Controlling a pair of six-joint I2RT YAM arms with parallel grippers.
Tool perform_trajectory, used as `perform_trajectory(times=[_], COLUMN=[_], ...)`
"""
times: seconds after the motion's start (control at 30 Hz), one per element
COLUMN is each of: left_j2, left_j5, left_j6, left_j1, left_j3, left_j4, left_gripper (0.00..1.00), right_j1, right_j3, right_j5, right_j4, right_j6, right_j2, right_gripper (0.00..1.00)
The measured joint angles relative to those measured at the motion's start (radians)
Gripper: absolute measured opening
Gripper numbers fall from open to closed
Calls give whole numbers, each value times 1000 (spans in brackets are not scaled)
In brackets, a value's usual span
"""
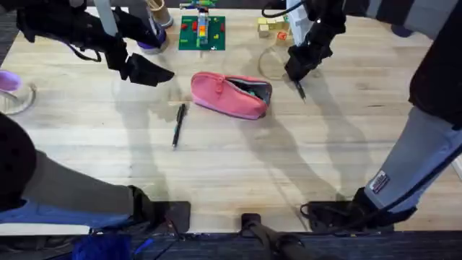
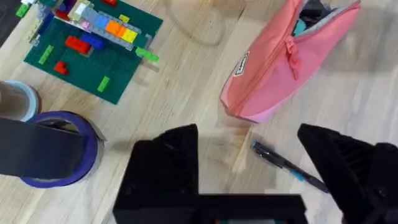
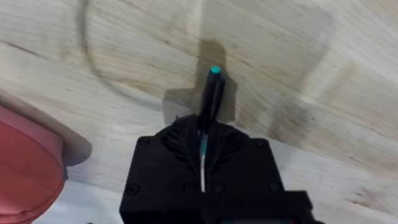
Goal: Unzip the bag, pick up the pens from the table one at a time and place them inside, then zip the bag closed.
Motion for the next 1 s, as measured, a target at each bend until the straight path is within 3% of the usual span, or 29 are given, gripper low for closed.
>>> perform_trajectory(times=[0.3,0.57,0.8,1.0], left_j2=[0,0,0,0], left_j5=[0,0,0,0], left_j6=[0,0,0,0], left_j1=[0,0,0,0], left_j3=[0,0,0,0], left_j4=[0,0,0,0], left_gripper=[993,993,993,993], right_j1=[13,27,107,214], right_j3=[-8,-8,-8,-8], right_j5=[-32,-47,-47,-49], right_j4=[-21,-26,-47,-122], right_j6=[-20,-93,-264,-486], right_j2=[-40,-251,-385,-407], right_gripper=[34,34,33,33])
